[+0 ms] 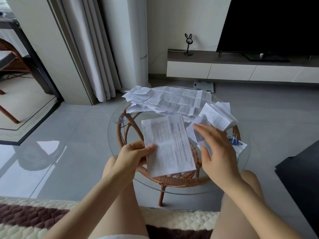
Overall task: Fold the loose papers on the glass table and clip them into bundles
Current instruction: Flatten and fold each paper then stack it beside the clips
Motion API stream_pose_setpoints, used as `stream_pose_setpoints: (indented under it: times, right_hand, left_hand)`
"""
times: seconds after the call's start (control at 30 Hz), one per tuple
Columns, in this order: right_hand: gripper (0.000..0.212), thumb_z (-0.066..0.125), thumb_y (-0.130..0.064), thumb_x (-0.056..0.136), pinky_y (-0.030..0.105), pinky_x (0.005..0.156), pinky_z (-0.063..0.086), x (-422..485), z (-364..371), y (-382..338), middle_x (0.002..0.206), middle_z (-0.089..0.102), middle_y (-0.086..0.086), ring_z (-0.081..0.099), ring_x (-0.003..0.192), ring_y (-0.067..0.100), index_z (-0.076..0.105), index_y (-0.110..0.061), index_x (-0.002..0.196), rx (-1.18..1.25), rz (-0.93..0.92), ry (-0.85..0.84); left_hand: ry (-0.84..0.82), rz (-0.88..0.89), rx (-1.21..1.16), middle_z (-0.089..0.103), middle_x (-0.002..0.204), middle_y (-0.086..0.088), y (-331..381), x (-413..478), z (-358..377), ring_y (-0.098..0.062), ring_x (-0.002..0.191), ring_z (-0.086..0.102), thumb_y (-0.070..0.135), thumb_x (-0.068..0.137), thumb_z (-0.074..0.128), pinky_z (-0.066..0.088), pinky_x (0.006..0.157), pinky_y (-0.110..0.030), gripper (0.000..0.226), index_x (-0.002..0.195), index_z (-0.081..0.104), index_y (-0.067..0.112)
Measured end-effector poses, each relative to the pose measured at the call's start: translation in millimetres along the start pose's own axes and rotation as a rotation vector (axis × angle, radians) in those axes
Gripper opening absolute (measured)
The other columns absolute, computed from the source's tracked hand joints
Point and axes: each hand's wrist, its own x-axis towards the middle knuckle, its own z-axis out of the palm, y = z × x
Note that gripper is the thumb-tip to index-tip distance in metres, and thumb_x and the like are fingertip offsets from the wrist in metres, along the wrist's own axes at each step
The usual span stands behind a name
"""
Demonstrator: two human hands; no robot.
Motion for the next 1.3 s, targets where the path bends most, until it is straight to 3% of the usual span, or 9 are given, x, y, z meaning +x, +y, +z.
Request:
stream_pose_setpoints:
  times: [0.1,0.2,0.43,0.53,0.7,0.87,1.0,1.1,1.3]
  right_hand:
    - [0.076,0.062,0.006,0.07,0.034,0.116,0.021,-12.0,12.8,11.5,0.141,0.047,0.009,0.038,0.132,0.022,0.039,-0.017,0.139,-0.111,-0.215,-0.16]
    - [0.052,0.06,-0.014,0.08,0.037,0.116,0.022,-25.5,27.7,20.2,0.138,0.051,0.004,0.04,0.133,0.017,0.049,-0.012,0.131,-0.033,-0.311,-0.263]
    - [0.024,0.069,-0.014,0.078,0.035,0.101,0.046,-45.9,45.7,31.3,0.098,0.072,-0.003,0.064,0.107,0.018,0.061,-0.03,0.093,0.323,-0.004,-0.393]
    - [0.032,0.074,-0.005,0.069,0.012,0.094,0.043,-55.0,47.9,32.1,0.092,0.073,-0.003,0.062,0.106,0.011,0.061,-0.028,0.087,0.365,0.072,-0.427]
    - [0.017,0.079,-0.004,0.07,0.007,0.082,0.045,-54.9,49.5,31.1,0.083,0.072,-0.005,0.061,0.088,-0.008,0.069,-0.015,0.08,0.381,0.107,-0.397]
    - [0.016,0.081,-0.008,0.064,-0.008,0.058,0.03,-50.7,55.9,16.6,0.063,0.066,-0.008,0.049,0.064,-0.008,0.07,-0.005,0.076,0.147,0.148,-0.282]
    - [0.017,0.069,-0.025,0.077,0.02,0.048,0.046,-53.4,65.9,9.4,0.063,0.066,-0.002,0.055,0.052,0.004,0.067,-0.008,0.075,0.135,0.231,-0.215]
    - [0.041,0.057,-0.046,0.082,0.02,0.04,0.033,-53.1,71.4,4.9,0.05,0.055,-0.003,0.044,0.042,0.009,0.059,-0.009,0.063,0.11,0.325,-0.132]
    - [0.047,0.079,-0.014,0.074,0.012,0.044,0.02,-49.2,79.2,-2.1,0.046,0.033,-0.008,0.025,0.045,0.004,0.037,-0.014,0.053,0.069,0.415,-0.116]
  left_hand:
    - [-0.083,-0.281,-0.119,0.064,0.062,-0.007,-2.4,10.8,-9.1,-0.015,0.051,0.062,0.006,0.075,0.068,0.049,0.045,-0.021,0.016,0.072,0.054,0.002]
    - [-0.066,-0.363,-0.02,0.065,0.065,-0.011,-15.1,16.7,-14.4,-0.019,0.057,0.064,0.004,0.074,0.072,0.052,0.049,-0.024,0.014,0.074,0.06,-0.003]
    - [-0.028,-0.372,0.176,0.064,0.063,-0.006,-33.4,13.5,-17.6,-0.016,0.059,0.062,0.007,0.083,0.07,0.054,0.057,-0.026,0.019,0.065,0.066,0.005]
    - [0.026,-0.262,0.335,0.067,0.064,-0.004,-39.5,8.1,-22.0,-0.017,0.064,0.065,0.01,0.089,0.065,0.057,0.068,-0.029,0.014,0.077,0.066,0.003]
    - [-0.032,0.523,1.155,0.06,0.082,0.024,-52.0,5.9,-43.7,0.003,0.075,0.053,-0.003,0.072,0.073,0.039,0.061,-0.005,0.027,0.087,0.07,0.019]
    - [-0.141,0.587,1.091,0.048,0.083,0.027,-61.0,8.5,-46.9,0.007,0.087,0.047,0.014,0.072,0.081,0.039,0.068,-0.002,0.017,0.079,0.071,0.026]
    - [0.078,0.554,0.967,0.055,0.071,0.017,-67.5,9.3,-36.3,0.004,0.081,0.05,0.015,0.075,0.079,0.035,0.067,-0.001,0.01,0.066,0.074,0.017]
    - [0.138,0.509,0.931,0.055,0.069,0.014,-72.9,13.0,-33.7,-0.006,0.072,0.05,0.017,0.079,0.076,0.036,0.067,-0.007,0.015,0.064,0.071,0.017]
    - [0.314,0.482,0.911,0.049,0.066,0.008,-83.7,16.7,-25.2,-0.007,0.068,0.047,0.014,0.084,0.071,0.033,0.067,-0.008,0.031,0.055,0.062,0.008]
